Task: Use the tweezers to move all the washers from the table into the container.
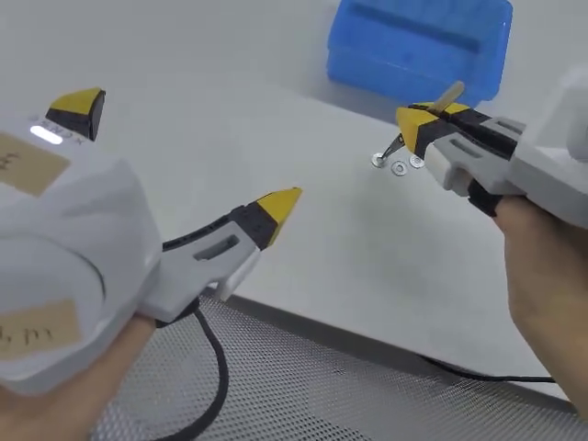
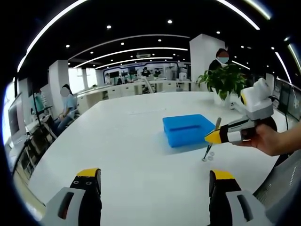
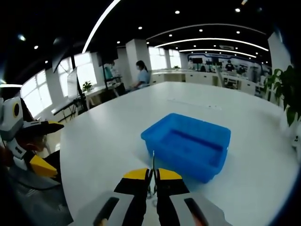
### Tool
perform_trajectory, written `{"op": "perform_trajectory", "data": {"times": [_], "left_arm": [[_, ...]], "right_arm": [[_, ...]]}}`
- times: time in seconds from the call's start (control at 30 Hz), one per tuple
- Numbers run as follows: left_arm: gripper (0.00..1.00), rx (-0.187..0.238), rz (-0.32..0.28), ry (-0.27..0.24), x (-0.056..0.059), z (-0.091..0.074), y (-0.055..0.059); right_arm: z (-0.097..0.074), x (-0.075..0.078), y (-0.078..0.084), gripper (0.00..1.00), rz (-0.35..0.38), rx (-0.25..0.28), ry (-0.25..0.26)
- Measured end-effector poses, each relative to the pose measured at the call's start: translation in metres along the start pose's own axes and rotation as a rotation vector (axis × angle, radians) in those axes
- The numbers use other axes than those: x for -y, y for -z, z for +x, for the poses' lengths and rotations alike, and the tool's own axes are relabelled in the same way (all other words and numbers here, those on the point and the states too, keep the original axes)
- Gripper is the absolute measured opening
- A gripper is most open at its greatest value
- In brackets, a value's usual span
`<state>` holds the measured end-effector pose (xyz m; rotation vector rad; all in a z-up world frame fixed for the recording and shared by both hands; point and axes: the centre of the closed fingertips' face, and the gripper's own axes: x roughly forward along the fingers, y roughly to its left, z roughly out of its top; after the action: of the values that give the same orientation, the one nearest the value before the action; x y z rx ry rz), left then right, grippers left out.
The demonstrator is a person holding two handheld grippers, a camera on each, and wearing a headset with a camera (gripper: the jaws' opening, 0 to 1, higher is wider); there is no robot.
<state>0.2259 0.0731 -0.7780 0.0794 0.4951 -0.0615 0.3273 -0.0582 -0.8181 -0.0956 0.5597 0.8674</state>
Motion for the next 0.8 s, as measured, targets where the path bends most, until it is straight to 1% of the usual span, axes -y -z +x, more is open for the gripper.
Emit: {"op": "perform_trajectory", "data": {"times": [0.03, 0.1, 0.17, 0.2, 0.3, 0.47, 0.57, 0.7, 0.8], "left_arm": [[0.98, 0.0, 0.001, -0.001, 0.0, 0.0, 0.0], [0.98, 0.001, 0.001, -0.002, 0.0, 0.0, 0.0], [0.98, -0.001, 0.001, -0.003, -0.001, 0.0, 0.0], [0.98, -0.001, 0.003, -0.004, -0.001, 0.0, 0.0], [0.98, 0.0, 0.003, -0.005, -0.001, 0.0, 0.0], [0.98, -0.002, 0.005, -0.002, -0.001, 0.0, 0.001], [0.98, 0.002, 0.004, -0.001, -0.001, 0.0, 0.0], [0.98, 0.004, 0.003, -0.001, -0.001, 0.0, 0.0], [0.98, 0.015, -0.003, 0.005, 0.0, -0.001, -0.002]], "right_arm": [[-0.001, -0.001, 0.002, 0.03, -0.002, -0.004, -0.002], [-0.001, -0.004, 0.002, 0.03, -0.004, 0.007, -0.003], [0.0, -0.003, 0.001, 0.02, -0.043, 0.017, 0.014], [0.001, -0.004, 0.001, 0.02, -0.064, 0.014, 0.012], [0.002, -0.006, -0.001, 0.02, -0.051, -0.011, 0.0], [0.0, -0.005, 0.0, 0.02, -0.054, -0.029, -0.001], [-0.005, -0.006, -0.006, 0.01, -0.06, -0.025, -0.004], [-0.011, -0.006, -0.022, 0.01, -0.056, 0.002, -0.009], [-0.015, -0.004, -0.035, 0.01, -0.058, 0.026, -0.007]]}}
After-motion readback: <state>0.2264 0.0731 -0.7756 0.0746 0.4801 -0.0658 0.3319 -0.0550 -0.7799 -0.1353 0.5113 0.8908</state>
